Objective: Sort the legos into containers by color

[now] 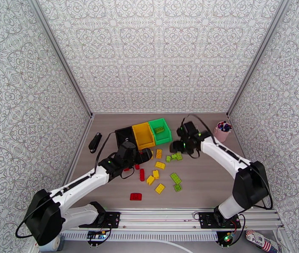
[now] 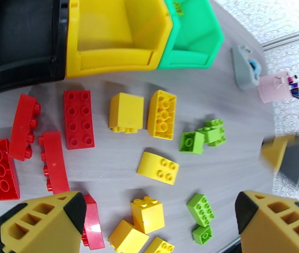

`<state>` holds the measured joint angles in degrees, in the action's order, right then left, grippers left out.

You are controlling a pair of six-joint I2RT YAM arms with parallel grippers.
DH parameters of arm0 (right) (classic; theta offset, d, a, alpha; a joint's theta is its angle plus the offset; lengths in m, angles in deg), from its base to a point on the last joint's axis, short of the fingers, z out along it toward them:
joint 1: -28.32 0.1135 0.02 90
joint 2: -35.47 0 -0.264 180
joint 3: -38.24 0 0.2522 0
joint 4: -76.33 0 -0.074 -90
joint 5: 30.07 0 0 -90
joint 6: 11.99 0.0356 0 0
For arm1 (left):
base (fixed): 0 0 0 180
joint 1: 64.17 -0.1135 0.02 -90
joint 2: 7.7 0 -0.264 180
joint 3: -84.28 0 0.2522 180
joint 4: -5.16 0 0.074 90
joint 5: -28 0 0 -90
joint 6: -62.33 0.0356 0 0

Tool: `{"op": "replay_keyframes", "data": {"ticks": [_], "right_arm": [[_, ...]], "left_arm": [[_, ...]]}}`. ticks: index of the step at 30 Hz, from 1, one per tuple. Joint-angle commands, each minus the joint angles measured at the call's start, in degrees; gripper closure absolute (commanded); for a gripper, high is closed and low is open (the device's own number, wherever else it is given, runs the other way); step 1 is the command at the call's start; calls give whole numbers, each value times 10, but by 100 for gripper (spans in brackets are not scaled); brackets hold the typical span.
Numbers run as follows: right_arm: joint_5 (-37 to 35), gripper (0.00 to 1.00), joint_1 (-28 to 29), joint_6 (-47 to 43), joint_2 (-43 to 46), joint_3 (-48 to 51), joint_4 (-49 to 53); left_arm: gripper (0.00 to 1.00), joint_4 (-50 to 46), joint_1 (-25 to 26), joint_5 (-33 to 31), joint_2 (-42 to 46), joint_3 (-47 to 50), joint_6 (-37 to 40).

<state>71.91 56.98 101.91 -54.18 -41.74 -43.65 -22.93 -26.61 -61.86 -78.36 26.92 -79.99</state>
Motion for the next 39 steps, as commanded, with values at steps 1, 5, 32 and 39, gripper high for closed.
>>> {"op": "replay_keyframes", "data": {"ticks": [1,5,32,39], "right_arm": [[-5,29,35,-5,32,58,11],[-8,28,72,10,46,100,-3],[-137,53,138,23,-94,75,-3],[-167,67,135,32,-100,56,-3]], "left_arm": [[1,7,9,-18,-12,4,-14],[1,12,10,-22,-13,6,-20],[1,2,9,-39,62,75,-53],[1,10,13,-21,36,53,-40]]}}
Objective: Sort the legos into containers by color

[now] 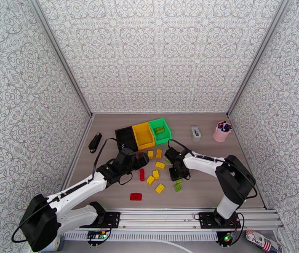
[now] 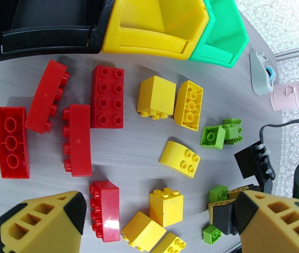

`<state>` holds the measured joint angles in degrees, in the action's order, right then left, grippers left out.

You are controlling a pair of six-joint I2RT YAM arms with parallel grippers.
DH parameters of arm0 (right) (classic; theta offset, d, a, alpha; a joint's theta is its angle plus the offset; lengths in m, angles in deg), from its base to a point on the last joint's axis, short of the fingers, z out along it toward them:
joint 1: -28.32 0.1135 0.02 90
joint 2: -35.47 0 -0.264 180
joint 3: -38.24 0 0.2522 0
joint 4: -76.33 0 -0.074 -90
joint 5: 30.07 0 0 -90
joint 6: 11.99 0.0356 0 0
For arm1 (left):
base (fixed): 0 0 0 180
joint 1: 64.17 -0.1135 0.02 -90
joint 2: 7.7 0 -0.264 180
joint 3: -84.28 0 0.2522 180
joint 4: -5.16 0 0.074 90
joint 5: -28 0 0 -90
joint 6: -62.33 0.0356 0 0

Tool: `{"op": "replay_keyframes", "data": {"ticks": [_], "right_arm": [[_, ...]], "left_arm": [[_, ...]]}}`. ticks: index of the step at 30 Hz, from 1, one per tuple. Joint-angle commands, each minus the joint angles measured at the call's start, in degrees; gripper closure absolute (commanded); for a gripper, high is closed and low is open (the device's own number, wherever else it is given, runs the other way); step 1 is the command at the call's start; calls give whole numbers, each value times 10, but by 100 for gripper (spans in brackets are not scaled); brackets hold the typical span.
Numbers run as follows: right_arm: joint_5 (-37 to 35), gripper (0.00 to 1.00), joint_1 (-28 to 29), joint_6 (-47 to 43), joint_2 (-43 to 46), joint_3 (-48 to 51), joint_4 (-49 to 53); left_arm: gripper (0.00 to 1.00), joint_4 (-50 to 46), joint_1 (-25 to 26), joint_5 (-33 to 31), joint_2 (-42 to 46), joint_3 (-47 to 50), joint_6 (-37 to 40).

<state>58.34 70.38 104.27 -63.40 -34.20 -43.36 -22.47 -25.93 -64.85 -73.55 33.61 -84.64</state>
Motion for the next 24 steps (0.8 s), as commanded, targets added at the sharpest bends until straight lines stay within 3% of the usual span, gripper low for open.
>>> {"op": "replay_keyframes", "data": {"ticks": [1,12,24], "right_arm": [[-34,69,0,10,-8,-22,-5],[-12,75,-43,8,46,-47,-4],[176,79,-135,40,69,-105,-80]], "left_arm": [[1,8,8,12,-17,-17,7],[1,92,12,63,-66,-33,9],[1,194,-48,158,-92,-64,15]]}}
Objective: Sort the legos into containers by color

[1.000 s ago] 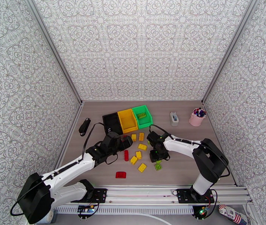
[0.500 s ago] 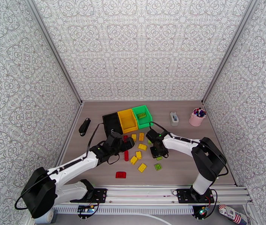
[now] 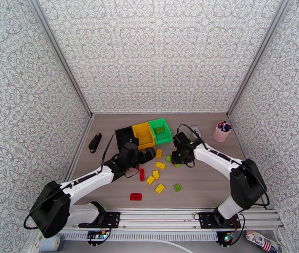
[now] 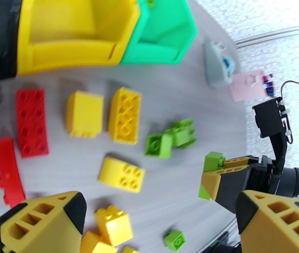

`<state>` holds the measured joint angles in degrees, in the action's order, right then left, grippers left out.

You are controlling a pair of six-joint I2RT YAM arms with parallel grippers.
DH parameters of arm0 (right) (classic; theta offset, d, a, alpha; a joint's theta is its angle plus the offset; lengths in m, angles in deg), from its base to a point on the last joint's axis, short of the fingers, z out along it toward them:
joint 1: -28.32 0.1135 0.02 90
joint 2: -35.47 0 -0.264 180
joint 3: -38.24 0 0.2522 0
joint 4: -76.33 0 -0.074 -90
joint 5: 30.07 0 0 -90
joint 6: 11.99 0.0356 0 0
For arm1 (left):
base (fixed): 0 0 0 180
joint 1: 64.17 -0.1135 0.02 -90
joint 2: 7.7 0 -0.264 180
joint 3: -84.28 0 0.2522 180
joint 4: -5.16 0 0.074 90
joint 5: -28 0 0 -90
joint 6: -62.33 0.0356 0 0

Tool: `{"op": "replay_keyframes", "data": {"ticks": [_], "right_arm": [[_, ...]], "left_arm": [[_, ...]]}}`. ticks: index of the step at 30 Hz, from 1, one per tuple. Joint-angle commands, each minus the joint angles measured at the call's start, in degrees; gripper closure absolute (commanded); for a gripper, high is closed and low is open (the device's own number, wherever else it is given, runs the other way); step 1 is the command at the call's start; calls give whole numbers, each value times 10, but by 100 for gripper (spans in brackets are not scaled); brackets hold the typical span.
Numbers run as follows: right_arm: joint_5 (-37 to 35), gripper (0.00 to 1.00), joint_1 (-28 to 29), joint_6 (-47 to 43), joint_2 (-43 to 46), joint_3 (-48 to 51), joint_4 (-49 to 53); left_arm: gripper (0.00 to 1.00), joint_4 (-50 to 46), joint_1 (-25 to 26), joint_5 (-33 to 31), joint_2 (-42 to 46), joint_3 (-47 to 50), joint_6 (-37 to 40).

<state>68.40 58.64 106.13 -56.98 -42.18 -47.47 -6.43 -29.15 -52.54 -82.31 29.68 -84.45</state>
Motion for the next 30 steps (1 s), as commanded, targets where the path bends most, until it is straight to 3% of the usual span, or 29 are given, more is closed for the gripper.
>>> {"op": "replay_keyframes", "data": {"ticks": [1,9,21,30], "right_arm": [[97,79,-26,28,0,-33,-50],[222,81,-81,121,-53,-82,-164],[204,75,-84,165,-204,-269,-165],[195,47,-85,159,-305,-426,-94]], "left_arm": [[1,30,-23,39,-4,-31,16],[3,-55,-52,32,0,-60,42],[3,-136,-58,-31,66,-4,33],[3,-152,-65,-44,133,40,25]]}}
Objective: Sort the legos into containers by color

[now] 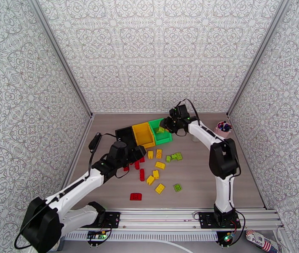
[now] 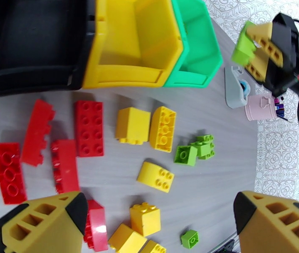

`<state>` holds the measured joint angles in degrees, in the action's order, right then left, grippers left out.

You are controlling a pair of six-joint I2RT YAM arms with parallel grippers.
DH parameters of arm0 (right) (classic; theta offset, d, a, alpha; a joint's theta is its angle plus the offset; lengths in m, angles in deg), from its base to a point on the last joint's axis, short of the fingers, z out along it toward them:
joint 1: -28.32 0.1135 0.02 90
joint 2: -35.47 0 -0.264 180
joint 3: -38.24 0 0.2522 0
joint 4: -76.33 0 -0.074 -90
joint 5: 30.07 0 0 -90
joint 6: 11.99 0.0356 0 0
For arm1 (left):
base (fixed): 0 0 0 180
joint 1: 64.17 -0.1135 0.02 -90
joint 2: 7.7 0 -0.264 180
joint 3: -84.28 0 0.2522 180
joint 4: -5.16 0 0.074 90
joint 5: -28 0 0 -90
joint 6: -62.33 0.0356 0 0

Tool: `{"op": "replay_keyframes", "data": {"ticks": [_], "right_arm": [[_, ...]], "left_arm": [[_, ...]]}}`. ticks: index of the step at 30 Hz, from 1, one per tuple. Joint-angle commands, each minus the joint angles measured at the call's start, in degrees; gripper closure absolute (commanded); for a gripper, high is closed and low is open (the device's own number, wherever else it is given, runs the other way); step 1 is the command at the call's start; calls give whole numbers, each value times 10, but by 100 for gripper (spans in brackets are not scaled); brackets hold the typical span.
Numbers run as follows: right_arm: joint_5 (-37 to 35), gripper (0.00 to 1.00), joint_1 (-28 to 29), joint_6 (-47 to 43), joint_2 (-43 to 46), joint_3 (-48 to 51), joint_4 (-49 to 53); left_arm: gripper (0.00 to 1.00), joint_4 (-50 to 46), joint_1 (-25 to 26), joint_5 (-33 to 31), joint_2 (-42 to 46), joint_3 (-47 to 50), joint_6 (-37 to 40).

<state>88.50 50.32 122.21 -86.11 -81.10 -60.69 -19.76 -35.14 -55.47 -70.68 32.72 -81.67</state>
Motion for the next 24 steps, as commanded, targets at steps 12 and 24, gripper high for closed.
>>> {"op": "replay_keyframes", "data": {"ticks": [12,24], "right_arm": [[-36,37,-1,-70,52,-2,84],[-93,30,3,-175,255,279,120]], "left_arm": [[2,-31,-7,-14,32,12,5],[1,-43,52,-56,-10,-13,13]]}}
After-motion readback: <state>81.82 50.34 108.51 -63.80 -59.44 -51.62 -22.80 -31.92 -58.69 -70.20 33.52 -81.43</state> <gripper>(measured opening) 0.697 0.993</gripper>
